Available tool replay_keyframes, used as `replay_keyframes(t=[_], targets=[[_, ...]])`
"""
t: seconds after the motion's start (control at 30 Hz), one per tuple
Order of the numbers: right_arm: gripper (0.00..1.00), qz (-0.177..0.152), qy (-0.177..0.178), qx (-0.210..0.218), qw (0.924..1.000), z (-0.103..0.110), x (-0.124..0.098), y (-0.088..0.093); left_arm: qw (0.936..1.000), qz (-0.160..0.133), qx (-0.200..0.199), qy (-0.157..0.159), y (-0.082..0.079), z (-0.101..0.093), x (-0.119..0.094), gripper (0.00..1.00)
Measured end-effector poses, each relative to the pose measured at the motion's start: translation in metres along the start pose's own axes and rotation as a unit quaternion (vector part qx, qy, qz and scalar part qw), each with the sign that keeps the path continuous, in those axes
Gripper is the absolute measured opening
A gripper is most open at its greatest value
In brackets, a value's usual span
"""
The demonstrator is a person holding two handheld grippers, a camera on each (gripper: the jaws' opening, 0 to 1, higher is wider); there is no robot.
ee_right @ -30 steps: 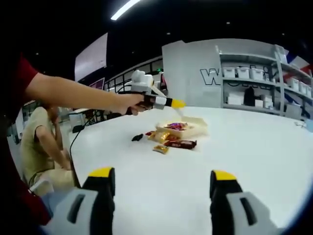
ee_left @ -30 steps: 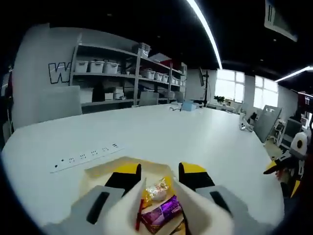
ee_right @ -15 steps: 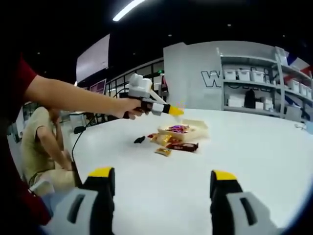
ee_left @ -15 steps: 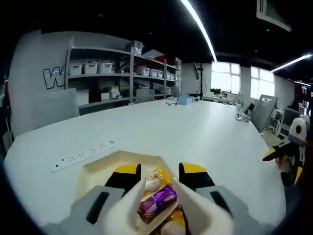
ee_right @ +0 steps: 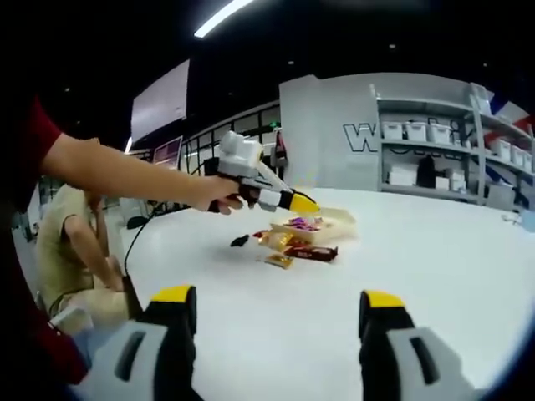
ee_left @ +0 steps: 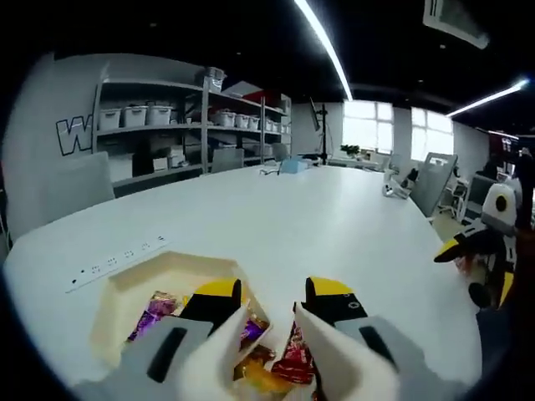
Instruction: Place the target food into the container with the food tongs after gripping and lifting it, then release it inside without dropping or visibly crushing the food.
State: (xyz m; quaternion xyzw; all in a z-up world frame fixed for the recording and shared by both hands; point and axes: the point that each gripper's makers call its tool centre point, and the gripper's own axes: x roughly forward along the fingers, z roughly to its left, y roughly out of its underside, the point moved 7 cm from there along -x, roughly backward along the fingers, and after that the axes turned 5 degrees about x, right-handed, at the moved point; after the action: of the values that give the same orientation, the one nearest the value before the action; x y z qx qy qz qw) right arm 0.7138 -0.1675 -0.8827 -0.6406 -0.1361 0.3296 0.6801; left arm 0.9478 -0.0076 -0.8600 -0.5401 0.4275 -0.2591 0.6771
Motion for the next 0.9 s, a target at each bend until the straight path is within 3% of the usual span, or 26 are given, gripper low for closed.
replay_keyframes(t=[0.4,0.9], targets=[[0.78,0.003,-0.008,-0.003,1.0,0.003,0.003,0.001,0.9995,0.015,0.007,0.028,0.017,-0.026,0.009,0.29],[0.77,0.007,-0.004,-0.001,1.0,0.0,0.004,0.003,0.9988,0.03,0.013,0.036,0.035,-0.036,0.017,0.29]])
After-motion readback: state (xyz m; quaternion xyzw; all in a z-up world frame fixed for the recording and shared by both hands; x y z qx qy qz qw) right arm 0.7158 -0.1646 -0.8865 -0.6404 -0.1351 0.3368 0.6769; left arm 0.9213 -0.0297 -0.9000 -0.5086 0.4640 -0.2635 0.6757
